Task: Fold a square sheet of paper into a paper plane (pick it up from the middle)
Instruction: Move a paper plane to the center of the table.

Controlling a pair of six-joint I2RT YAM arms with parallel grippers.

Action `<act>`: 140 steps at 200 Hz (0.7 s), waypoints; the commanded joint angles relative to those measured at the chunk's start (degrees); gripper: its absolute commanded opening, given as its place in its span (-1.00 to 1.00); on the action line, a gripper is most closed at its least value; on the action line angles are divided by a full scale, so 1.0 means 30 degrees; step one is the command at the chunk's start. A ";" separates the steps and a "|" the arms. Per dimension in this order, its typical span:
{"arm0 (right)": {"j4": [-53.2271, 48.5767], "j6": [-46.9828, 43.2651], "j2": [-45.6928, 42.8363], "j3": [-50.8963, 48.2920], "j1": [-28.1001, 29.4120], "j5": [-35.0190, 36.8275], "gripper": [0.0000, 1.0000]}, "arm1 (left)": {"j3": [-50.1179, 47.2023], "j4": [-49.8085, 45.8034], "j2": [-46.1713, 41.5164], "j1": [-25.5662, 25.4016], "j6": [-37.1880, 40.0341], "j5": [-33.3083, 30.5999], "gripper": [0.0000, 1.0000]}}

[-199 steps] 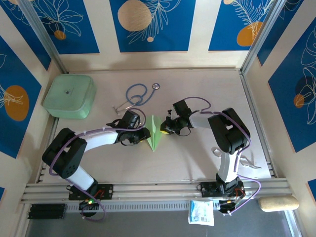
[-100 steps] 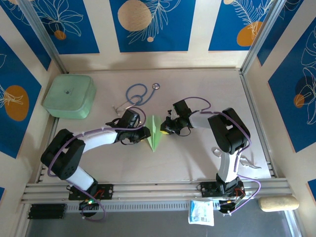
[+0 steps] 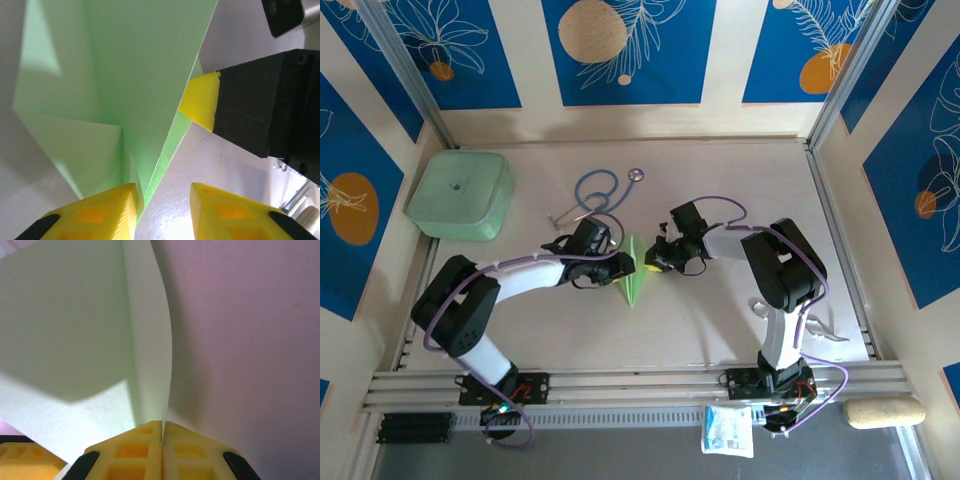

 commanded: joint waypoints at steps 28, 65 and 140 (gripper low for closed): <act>-0.0719 -0.0194 -0.0131 0.0780 0.0056 -0.0488 -0.84 | 0.1217 -0.1902 0.0934 -0.0784 0.0813 -0.0857 -0.29; -0.0967 -0.0194 -0.0340 0.1017 0.0145 -0.0645 -0.84 | 0.1848 -0.3043 0.1195 -0.1154 0.1334 -0.1543 -0.23; -0.1098 -0.0018 -0.0188 0.1264 0.0302 -0.1219 -0.83 | 0.3008 -0.4026 0.2358 -0.1506 0.1171 -0.2611 -0.28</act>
